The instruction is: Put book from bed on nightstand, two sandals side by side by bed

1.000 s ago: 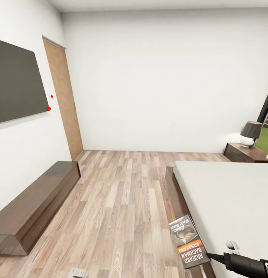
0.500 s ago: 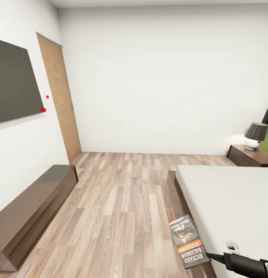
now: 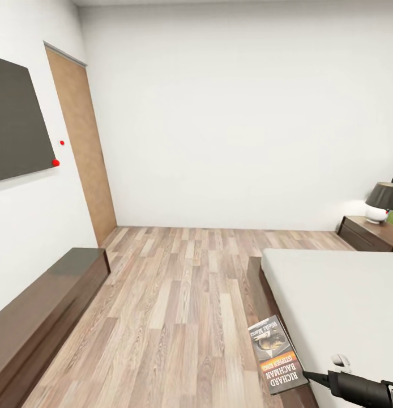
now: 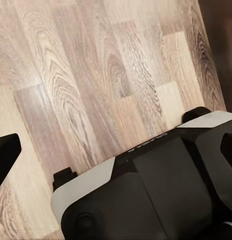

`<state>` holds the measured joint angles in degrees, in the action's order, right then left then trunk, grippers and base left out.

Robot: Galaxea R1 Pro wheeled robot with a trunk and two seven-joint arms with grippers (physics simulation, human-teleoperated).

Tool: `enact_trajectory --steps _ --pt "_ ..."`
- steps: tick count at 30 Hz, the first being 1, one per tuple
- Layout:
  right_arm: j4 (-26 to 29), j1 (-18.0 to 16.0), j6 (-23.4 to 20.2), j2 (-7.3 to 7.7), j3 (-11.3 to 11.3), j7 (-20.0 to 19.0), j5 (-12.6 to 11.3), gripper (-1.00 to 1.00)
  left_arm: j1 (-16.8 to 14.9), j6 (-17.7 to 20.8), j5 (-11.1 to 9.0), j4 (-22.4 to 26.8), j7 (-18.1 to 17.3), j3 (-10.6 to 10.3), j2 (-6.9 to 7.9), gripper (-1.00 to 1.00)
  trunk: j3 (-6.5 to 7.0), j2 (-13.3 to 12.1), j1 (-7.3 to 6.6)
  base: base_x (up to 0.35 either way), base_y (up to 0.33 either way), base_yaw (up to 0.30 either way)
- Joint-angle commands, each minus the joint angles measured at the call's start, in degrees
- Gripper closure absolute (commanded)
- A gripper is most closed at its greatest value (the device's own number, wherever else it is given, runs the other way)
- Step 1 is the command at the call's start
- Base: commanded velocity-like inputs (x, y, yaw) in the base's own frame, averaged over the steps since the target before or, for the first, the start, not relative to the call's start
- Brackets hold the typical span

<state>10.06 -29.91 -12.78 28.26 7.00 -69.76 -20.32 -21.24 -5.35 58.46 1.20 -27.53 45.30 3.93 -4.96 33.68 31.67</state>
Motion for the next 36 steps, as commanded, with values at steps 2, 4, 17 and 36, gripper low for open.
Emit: enact_trajectory --steps 2,4,17,36 --pt "0.0 -0.1 -0.6 0.04 0.2 -0.1 -0.7 1.00 0.0 -0.3 0.6 0.1 -0.2 0.4 0.02 -1.00 -0.10 0.1 0.05 0.322 0.000 0.000" --pt "0.0 -0.1 -0.6 0.04 0.2 -0.1 -0.7 1.00 0.0 -0.3 0.6 0.1 -0.2 0.4 0.02 -1.00 -0.10 0.1 0.05 0.322 0.000 0.000" --pt "0.0 -0.1 -0.6 0.04 0.1 -0.1 -0.7 1.00 0.0 -0.4 0.6 0.1 -0.2 0.5 0.02 -1.00 -0.10 0.1 0.05 0.269 0.000 0.000" --pt "0.0 -0.1 -0.6 0.04 0.2 0.4 -0.6 1.00 0.0 -1.1 0.6 0.1 -0.2 0.5 0.10 -1.00 -0.10 0.1 0.05 0.194 0.000 0.000"
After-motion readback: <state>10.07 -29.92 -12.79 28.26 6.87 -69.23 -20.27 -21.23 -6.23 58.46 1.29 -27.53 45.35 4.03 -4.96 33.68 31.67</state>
